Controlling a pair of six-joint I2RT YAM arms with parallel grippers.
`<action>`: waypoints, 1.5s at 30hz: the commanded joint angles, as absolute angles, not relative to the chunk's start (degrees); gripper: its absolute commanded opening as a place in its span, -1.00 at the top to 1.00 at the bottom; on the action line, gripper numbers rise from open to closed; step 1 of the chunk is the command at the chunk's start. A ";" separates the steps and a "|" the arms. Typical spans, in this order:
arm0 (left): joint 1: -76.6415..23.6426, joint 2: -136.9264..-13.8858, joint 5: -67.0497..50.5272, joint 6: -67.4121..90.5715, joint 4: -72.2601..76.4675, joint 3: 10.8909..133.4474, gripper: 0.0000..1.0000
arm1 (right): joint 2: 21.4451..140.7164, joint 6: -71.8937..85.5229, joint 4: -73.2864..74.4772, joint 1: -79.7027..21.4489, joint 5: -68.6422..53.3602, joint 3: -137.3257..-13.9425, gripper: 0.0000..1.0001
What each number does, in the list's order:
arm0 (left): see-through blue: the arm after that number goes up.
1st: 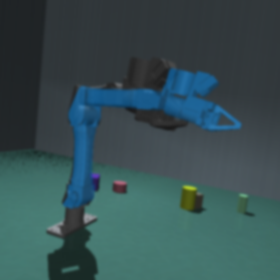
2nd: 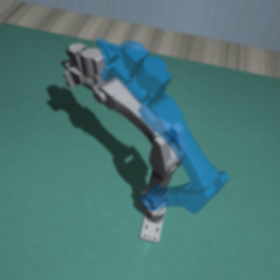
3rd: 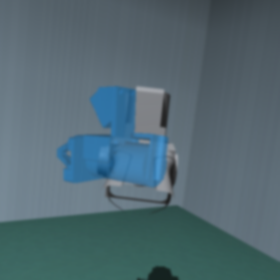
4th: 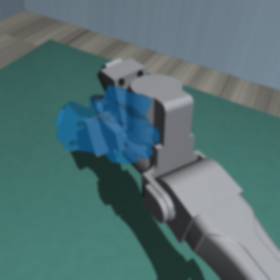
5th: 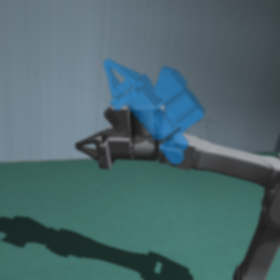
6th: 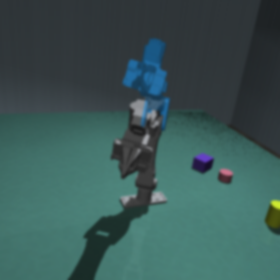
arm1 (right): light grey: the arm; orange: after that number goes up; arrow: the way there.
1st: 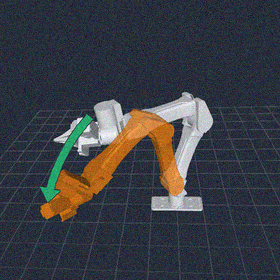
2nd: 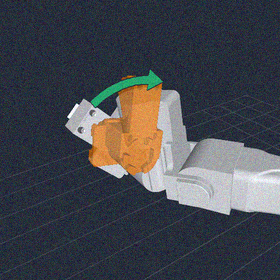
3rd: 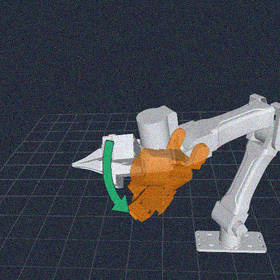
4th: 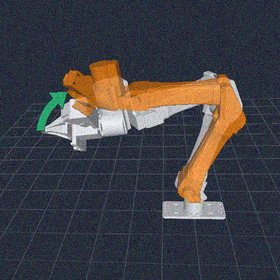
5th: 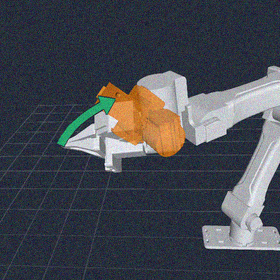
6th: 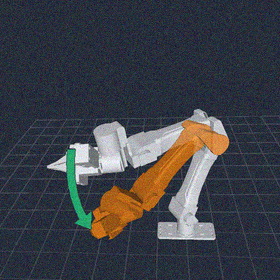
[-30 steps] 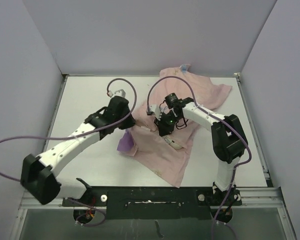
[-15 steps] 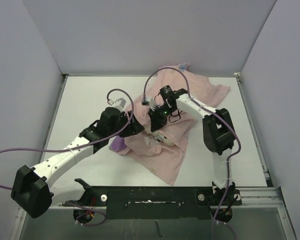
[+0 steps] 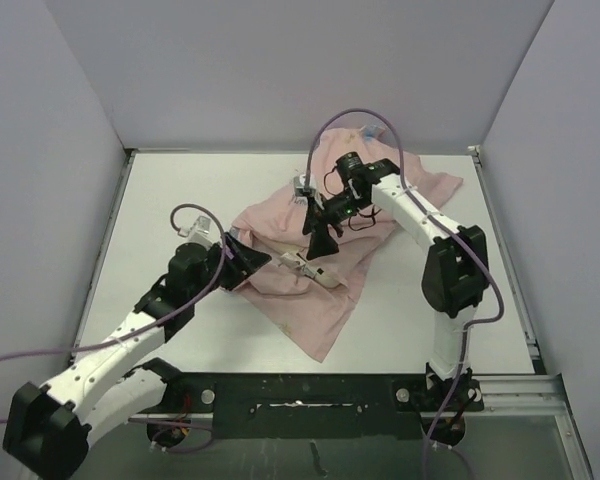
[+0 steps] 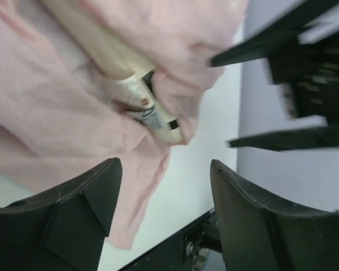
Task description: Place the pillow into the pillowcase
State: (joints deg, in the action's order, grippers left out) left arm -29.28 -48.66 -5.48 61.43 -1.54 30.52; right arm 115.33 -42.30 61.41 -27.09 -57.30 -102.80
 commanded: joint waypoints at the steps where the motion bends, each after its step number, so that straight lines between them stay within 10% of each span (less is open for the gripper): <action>1: -33.91 -57.75 -4.65 68.28 -0.13 32.84 -0.26 | 105.22 -66.98 66.29 -28.10 -53.02 -95.73 -0.78; 14: -46.01 -86.77 16.19 87.76 -20.95 51.18 -0.65 | 103.91 -57.70 33.75 -31.33 -23.96 -74.48 -0.87; 27: -37.80 -98.11 7.62 87.40 -13.12 49.56 0.43 | 102.81 -42.75 29.25 -31.28 -24.07 -72.52 0.48; 30: -37.77 -97.83 6.82 84.62 -11.26 50.03 1.00 | 102.66 -40.86 29.02 -31.13 -24.83 -72.06 0.72; 45: -39.24 -67.76 -4.67 63.40 11.85 39.72 1.00 | 109.07 -27.01 29.28 -29.18 -22.69 -79.08 1.00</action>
State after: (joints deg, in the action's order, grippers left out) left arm -38.94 -75.05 1.13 69.34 -2.15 42.87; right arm 104.88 -34.41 30.00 -31.42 -27.44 -75.02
